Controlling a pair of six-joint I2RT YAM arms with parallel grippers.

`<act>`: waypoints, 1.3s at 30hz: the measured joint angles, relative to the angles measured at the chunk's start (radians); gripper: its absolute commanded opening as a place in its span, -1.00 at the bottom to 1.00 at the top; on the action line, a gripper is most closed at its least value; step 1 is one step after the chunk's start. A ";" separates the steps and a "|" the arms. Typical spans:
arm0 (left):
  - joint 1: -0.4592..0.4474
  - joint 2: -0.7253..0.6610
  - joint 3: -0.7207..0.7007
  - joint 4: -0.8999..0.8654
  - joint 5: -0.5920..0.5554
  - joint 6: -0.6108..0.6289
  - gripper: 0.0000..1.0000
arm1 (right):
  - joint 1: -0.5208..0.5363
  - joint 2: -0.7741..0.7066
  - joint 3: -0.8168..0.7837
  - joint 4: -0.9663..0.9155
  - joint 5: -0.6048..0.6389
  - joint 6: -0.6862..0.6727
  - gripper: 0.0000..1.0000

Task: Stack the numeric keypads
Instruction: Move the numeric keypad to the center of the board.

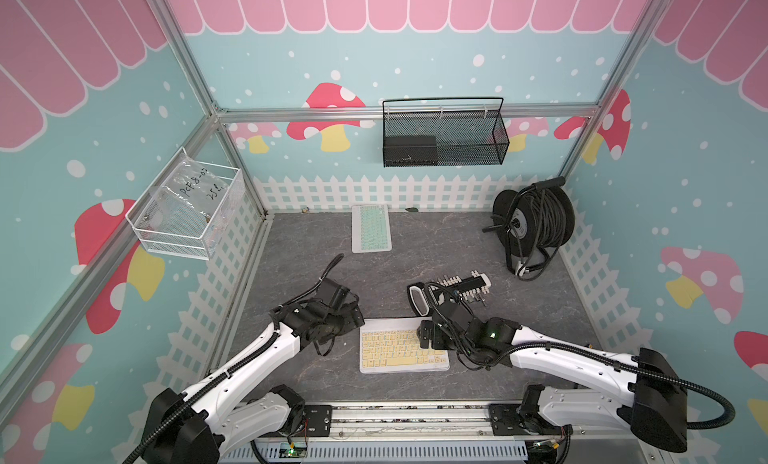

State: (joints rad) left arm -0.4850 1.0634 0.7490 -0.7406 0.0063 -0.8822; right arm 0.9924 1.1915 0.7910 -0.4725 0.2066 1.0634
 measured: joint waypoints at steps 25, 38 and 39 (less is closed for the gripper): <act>0.400 1.038 0.961 0.182 0.268 0.247 0.99 | -0.386 0.946 0.975 0.258 -0.266 -0.445 0.99; 0.424 1.329 1.232 0.197 0.312 0.226 0.99 | -0.436 1.382 1.374 0.346 -0.383 -0.391 0.99; 0.424 1.333 1.239 0.200 0.312 0.224 0.98 | -0.439 1.392 1.380 0.348 -0.383 -0.386 0.99</act>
State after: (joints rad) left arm -0.0608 2.3962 1.9884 -0.5407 0.3187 -0.6586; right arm 0.5537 2.5835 2.1708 -0.1242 -0.1764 0.6773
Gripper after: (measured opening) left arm 0.993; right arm 0.995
